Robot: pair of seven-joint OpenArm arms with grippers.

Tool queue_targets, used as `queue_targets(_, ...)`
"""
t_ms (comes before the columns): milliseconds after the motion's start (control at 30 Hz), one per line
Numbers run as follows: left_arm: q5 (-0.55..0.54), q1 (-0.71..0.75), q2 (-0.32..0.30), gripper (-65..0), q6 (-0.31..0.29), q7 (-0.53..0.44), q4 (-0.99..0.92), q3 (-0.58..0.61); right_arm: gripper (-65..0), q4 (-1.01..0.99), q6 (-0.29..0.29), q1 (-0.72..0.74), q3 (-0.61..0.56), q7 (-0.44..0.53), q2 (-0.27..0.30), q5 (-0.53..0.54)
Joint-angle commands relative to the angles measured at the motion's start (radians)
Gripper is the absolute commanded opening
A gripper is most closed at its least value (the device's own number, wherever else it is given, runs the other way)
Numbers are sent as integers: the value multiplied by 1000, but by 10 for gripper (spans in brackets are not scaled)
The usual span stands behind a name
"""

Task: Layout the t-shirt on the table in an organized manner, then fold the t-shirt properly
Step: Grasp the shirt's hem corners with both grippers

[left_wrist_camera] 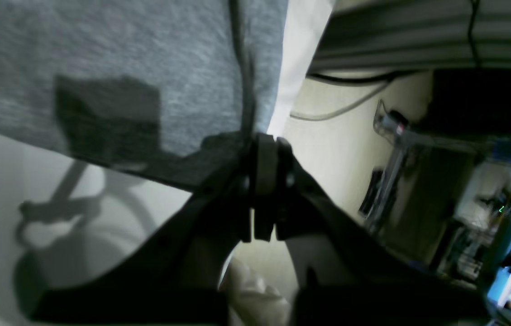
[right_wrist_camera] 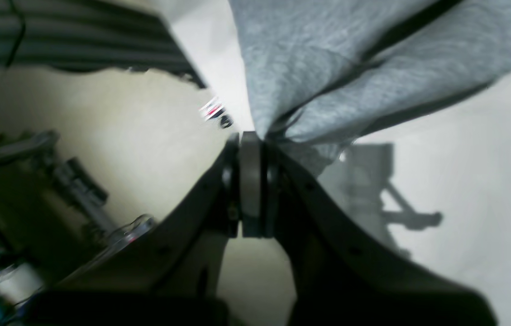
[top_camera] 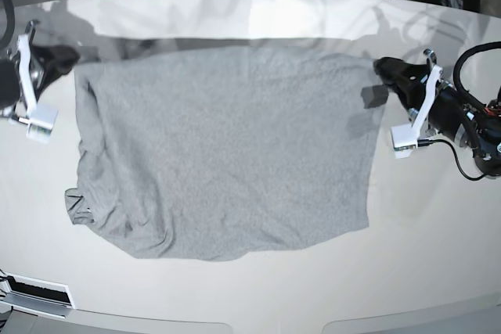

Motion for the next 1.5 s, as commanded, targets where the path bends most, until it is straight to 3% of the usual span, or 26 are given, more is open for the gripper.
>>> queue_targets(0,-24,-20,-17,-650,-5,-5,10,-13,-650,8,5,-10,12,4,24,14)
queue_targets(200,-24,36,-17,-650,-5,-5,10,-13,-650,8,5,-124,12,4,23,-208)
queue_targets(300,-24,77,-17,-650,-5,-5,10,-13,-650,8,-5,-167,12,4,23,-241)
queue_targets(433,-24,126,-25,-650,-5,-5,10,-13,-650,8,-6,-213,11,4,23,-231)
queue_targets(667,-24,136,-25,-650,-5,-5,10,-14,-650,11,-4,-217,11,4,23,14)
queue_targets(700,-24,133,-26,-650,-5,-5,10,-14,-615,13,-5,-217,11,4,23,14)
queue_targets(767,-24,109,-28,-639,-5,-5,10,-14,-467,27,-5,-214,11,4,23,14)
queue_targets(833,-24,66,-30,-550,-5,-5,10,-15,-360,56,-5,-209,11,4,35,14)
queue_targets(867,-24,42,-34,-510,-3,-5,10,-15,-343,77,-5,-209,11,4,45,14)
queue_targets(967,-24,-42,-49,-443,3,-5,10,-16,-344,164,5,-190,12,4,82,14)
queue_targets(1167,-24,-163,-61,-440,25,-5,10,-16,-347,228,5,-77,13,4,97,14)
queue_targets(1300,-24,-151,-59,-440,-5,-5,8,-16,-347,227,5,-43,13,4,92,14)
queue_targets(1367,13,-134,-53,-440,-5,-58,8,-16,-350,227,5,-44,13,4,74,7)
queue_targets(1433,119,-117,-39,-440,2,-141,8,-16,-350,224,5,-43,13,4,44,-145)
queue_targets(1467,174,-110,-24,-440,34,-172,8,-16,-350,217,5,-43,13,48,25,-232)
